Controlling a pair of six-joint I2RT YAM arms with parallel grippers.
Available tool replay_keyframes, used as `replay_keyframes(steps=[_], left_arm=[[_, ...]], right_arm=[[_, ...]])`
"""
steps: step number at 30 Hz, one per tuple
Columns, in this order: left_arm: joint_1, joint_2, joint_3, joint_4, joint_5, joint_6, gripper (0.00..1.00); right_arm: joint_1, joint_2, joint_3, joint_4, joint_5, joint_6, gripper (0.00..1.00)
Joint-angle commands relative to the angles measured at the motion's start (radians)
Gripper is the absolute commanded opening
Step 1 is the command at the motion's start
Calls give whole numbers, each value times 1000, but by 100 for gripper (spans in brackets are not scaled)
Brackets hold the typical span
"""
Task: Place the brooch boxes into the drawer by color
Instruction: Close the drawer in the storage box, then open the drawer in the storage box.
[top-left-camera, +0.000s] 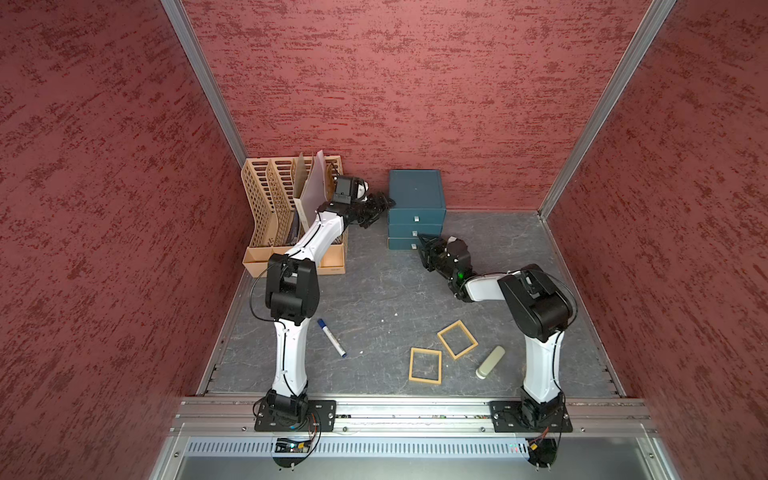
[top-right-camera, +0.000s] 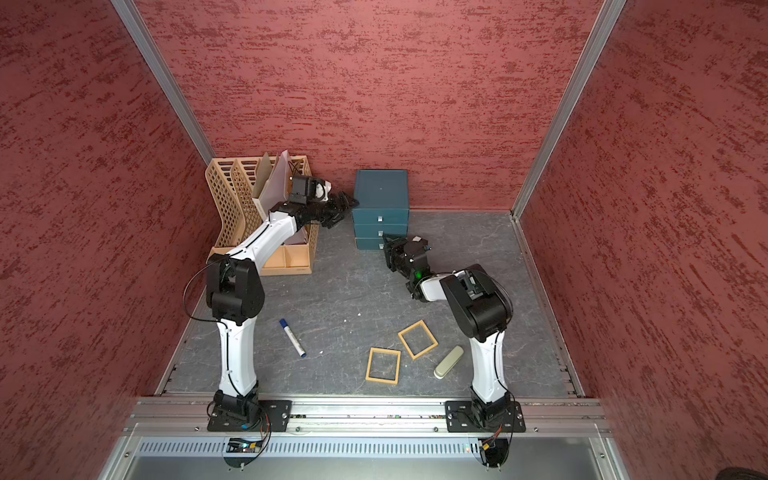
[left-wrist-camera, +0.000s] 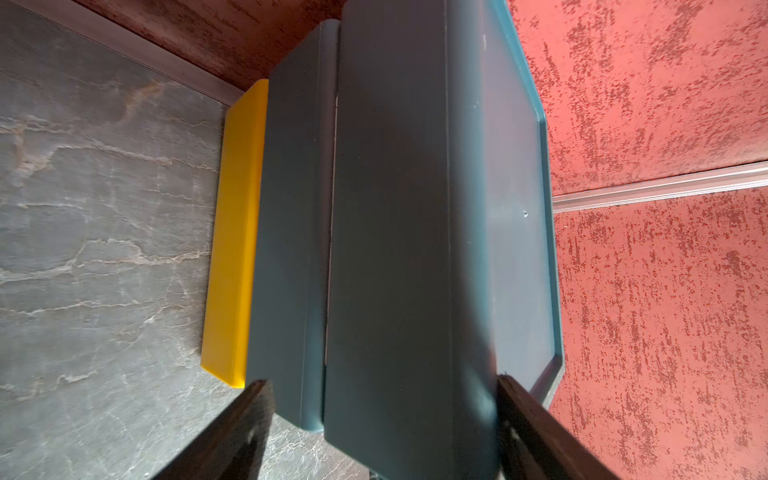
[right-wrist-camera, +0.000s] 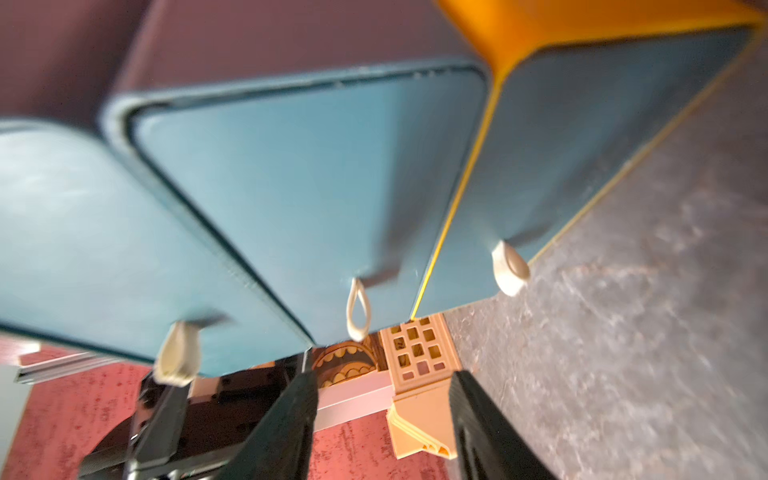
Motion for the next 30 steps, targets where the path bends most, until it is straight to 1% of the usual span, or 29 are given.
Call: replay_keyframes(steps=[1, 4, 10, 13, 17, 21, 27, 30], left_arm=[[-15, 10, -15, -109, -23, 33, 85], [-13, 6, -21, -111, -21, 38, 85], [-12, 1, -22, -114, -21, 39, 85], [-13, 5, -16, -117, -21, 38, 85], [-12, 7, -11, -120, -21, 36, 85], [-12, 9, -6, -124, -21, 36, 85], [-12, 14, 2, -129, -21, 38, 85], [-12, 15, 3, -128, -21, 36, 85]], right_arm=[[-2, -46, -66, 98, 3, 5, 61], [-2, -42, -113, 160, -3, 14, 61], [-1, -28, -164, 210, -22, 6, 61], [-1, -11, -166, 220, -38, -7, 62], [-2, 52, -163, 246, -45, -7, 61], [-3, 140, -116, 291, -54, 10, 60], [-2, 224, -21, 276, -59, 8, 55], [-4, 260, 20, 267, -51, 7, 54]])
